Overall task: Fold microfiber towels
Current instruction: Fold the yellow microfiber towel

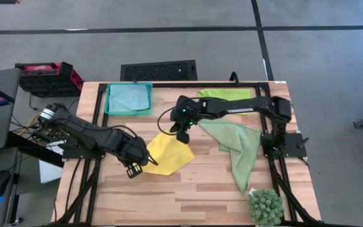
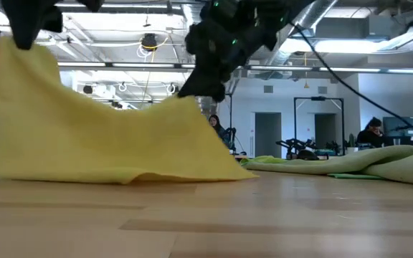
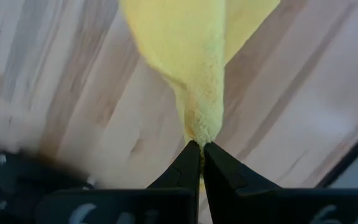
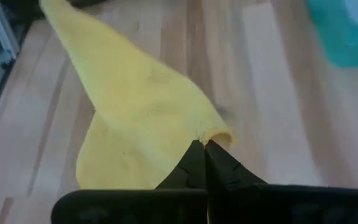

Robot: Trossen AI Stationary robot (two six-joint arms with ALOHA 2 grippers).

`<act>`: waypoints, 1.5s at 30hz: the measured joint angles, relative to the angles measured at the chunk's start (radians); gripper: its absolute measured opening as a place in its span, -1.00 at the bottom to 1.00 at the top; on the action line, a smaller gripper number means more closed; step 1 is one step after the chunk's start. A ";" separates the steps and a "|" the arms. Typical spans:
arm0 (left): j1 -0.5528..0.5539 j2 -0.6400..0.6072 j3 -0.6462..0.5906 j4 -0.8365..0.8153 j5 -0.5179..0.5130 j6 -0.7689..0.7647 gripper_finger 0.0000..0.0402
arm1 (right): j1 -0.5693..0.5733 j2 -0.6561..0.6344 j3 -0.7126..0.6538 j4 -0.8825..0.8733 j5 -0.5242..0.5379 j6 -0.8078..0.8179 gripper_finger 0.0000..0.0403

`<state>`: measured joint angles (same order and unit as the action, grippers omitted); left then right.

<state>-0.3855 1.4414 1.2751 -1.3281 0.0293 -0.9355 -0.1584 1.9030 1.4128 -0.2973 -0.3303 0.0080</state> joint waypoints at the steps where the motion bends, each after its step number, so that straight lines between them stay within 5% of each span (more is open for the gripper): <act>1: -0.005 0.000 -0.013 -0.001 0.000 -0.022 -1.00 | 0.001 -0.022 0.000 -0.033 0.014 -0.007 -0.99; 6: 0.001 0.000 -0.056 -0.003 -0.054 -0.114 -1.00 | 0.018 -0.113 -0.001 -0.116 0.066 -0.008 -0.99; 16: 0.119 -0.031 -0.008 -0.025 -0.448 -0.110 -1.00 | 0.041 -0.281 -0.001 -0.260 0.369 -0.009 -0.99; 27: 0.399 -0.056 0.093 0.095 -0.761 0.285 -1.00 | -0.095 -0.349 -0.001 -0.230 0.552 -0.094 -0.99; 31: 0.413 -0.056 0.105 0.136 -0.731 0.412 -1.00 | -0.085 -0.347 -0.013 -0.264 0.549 -0.100 -0.99; 35: 0.368 -0.055 0.065 0.110 -0.586 0.451 -1.00 | -0.026 -0.346 -0.064 -0.287 0.523 -0.113 -0.99; 45: 0.213 -0.053 -0.146 0.133 -0.315 0.353 -1.00 | 0.126 -0.344 -0.244 -0.302 0.436 -0.008 -0.99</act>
<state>-0.1721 1.3880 1.1294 -1.1953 -0.2859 -0.5821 -0.0323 1.5589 1.1685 -0.5993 0.1053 -0.0003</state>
